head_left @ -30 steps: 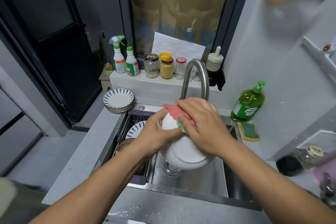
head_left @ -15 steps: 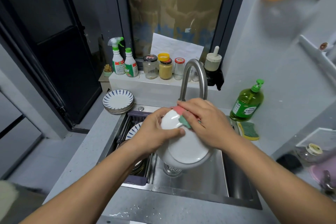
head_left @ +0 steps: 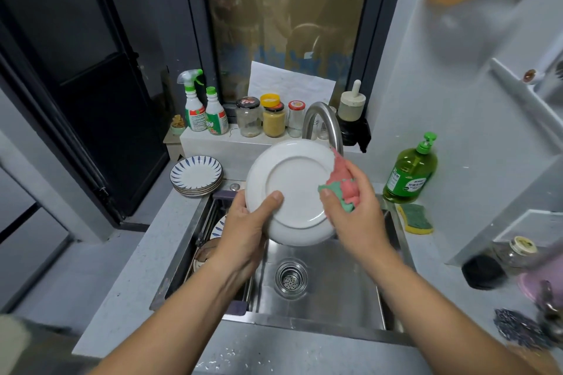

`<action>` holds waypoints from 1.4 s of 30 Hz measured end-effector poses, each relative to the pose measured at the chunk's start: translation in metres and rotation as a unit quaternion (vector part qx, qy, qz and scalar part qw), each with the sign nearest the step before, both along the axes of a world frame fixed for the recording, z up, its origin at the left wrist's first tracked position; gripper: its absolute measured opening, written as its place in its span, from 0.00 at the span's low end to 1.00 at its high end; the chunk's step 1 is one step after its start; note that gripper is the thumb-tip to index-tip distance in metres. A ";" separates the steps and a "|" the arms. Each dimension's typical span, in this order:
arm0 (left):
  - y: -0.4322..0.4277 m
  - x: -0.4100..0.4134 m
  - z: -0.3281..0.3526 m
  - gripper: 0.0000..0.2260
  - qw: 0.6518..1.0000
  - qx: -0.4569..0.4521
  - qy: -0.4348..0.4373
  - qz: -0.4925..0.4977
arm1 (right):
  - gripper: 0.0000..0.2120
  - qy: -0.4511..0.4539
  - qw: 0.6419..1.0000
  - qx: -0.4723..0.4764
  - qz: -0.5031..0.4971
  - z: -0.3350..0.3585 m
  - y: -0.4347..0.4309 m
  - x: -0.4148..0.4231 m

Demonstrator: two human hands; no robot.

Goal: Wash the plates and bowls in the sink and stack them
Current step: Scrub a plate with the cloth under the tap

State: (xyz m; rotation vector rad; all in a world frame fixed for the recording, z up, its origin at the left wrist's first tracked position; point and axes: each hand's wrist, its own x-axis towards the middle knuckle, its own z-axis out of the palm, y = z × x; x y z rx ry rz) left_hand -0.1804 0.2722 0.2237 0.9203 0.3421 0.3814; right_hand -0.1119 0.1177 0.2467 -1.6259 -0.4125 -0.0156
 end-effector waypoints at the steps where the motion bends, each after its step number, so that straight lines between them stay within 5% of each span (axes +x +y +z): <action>1: 0.004 0.000 0.002 0.20 1.000 0.004 0.011 -0.013 | 0.25 -0.007 0.999 -0.022 0.025 0.009 -0.005 0.004; 5: 0.033 0.005 0.030 0.17 0.988 0.082 0.061 -0.120 | 0.26 -0.028 0.980 -0.144 0.135 0.040 -0.025 0.017; 10: 0.041 0.012 0.056 0.22 0.922 0.212 0.097 -0.311 | 0.26 -0.036 0.927 -0.289 0.238 0.079 -0.027 0.030; 17: 0.032 0.022 0.043 0.18 0.982 0.139 0.069 -0.103 | 0.28 -0.048 0.947 -0.303 0.096 0.047 -0.017 0.020; 21: 0.022 0.021 0.028 0.16 0.995 0.072 0.070 0.015 | 0.31 0.003 0.973 -0.229 -0.006 0.009 0.003 -0.017; 25: 0.004 0.019 0.016 0.18 0.998 -0.021 0.053 0.038 | 0.36 -0.028 0.959 -0.275 -0.059 -0.003 0.014 -0.041; 29: -0.002 0.018 0.012 0.20 0.999 -0.028 0.024 0.029 | 0.32 -0.014 0.976 -0.203 -0.076 0.008 0.011 -0.023; 33: -0.006 0.013 0.013 0.20 1.000 -0.007 0.007 -0.012 | 0.19 0.025 0.992 -0.106 -0.059 0.025 0.002 0.008; 39: 0.019 -0.001 0.019 0.18 0.990 0.024 0.065 -0.124 | 0.20 0.012 0.973 -0.206 0.107 0.055 -0.023 0.031; 42: 0.036 0.008 0.026 0.28 0.966 0.093 0.107 -0.217 | 0.22 -0.030 0.936 -0.305 0.176 0.067 -0.023 0.036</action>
